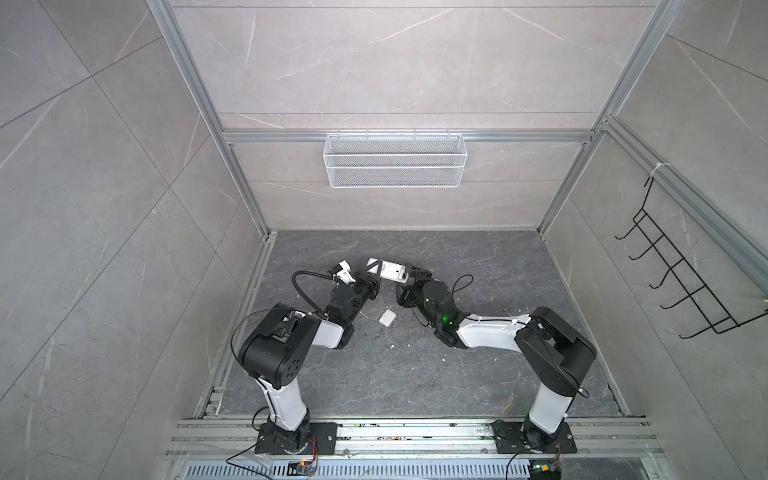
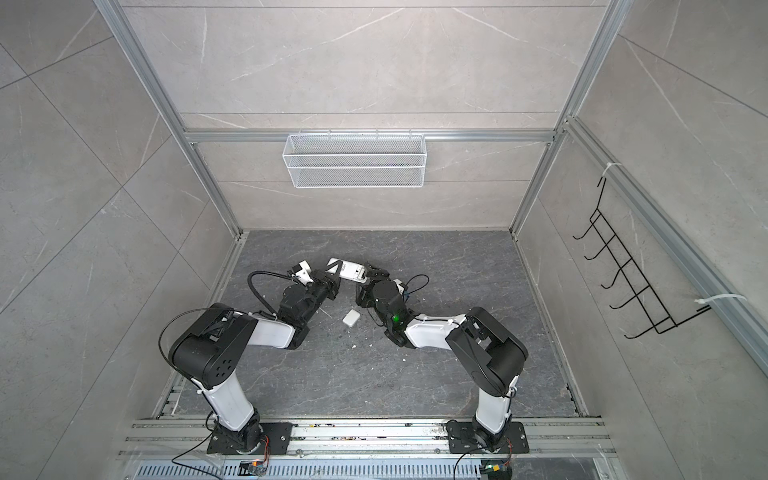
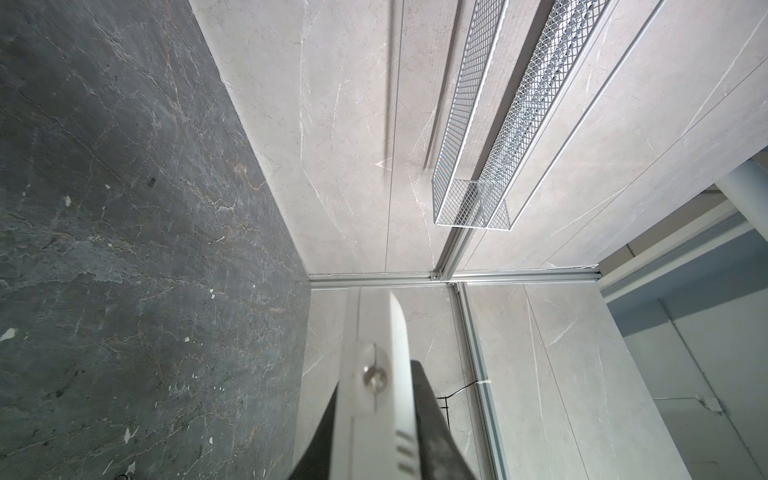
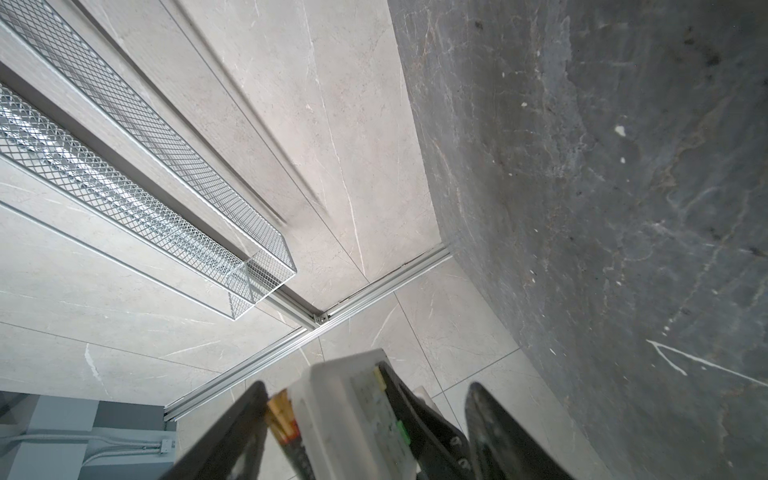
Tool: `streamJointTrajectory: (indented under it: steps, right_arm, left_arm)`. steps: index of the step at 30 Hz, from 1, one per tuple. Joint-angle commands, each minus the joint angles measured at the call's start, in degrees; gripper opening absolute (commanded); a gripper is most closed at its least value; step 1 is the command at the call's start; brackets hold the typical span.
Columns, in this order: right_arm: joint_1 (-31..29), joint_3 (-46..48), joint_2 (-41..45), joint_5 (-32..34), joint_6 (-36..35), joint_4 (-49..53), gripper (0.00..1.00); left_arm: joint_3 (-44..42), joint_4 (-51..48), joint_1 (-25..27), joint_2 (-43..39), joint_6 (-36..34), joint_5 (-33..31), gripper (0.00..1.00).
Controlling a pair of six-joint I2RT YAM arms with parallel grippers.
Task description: Load the batteries into the remote control
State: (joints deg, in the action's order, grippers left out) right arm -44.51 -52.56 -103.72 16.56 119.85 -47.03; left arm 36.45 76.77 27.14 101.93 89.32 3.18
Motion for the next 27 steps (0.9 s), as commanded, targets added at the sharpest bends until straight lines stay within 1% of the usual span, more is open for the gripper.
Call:
streamJointTrajectory:
  steps: [1, 10, 15, 21, 27]
  right_arm:
    - [-0.2, -1.8, -0.9, 0.5, 5.8, -1.7, 0.73]
    - [-0.1, -2.2, -0.9, 0.0, 5.1, -1.8, 0.68]
    - [-0.1, -2.1, -0.5, 0.2, 4.9, -1.2, 0.62]
    - [-0.1, -2.3, -1.1, 0.1, 5.1, -2.0, 0.62]
    - [-0.1, -2.1, -0.5, 0.3, 4.7, -1.3, 0.56]
  left_arm:
    - [0.1, 4.3, 0.3, -2.0, -1.9, -0.5, 0.0]
    - [-0.6, 4.4, 0.2, -2.4, -2.0, -1.1, 0.0]
    - [-1.1, 4.3, 0.3, -2.5, -2.1, -1.5, 0.0]
    - [-0.7, 4.4, 0.3, -2.9, -2.3, -1.4, 0.0]
    - [-1.1, 4.4, 0.3, -3.4, -3.0, -1.5, 0.0]
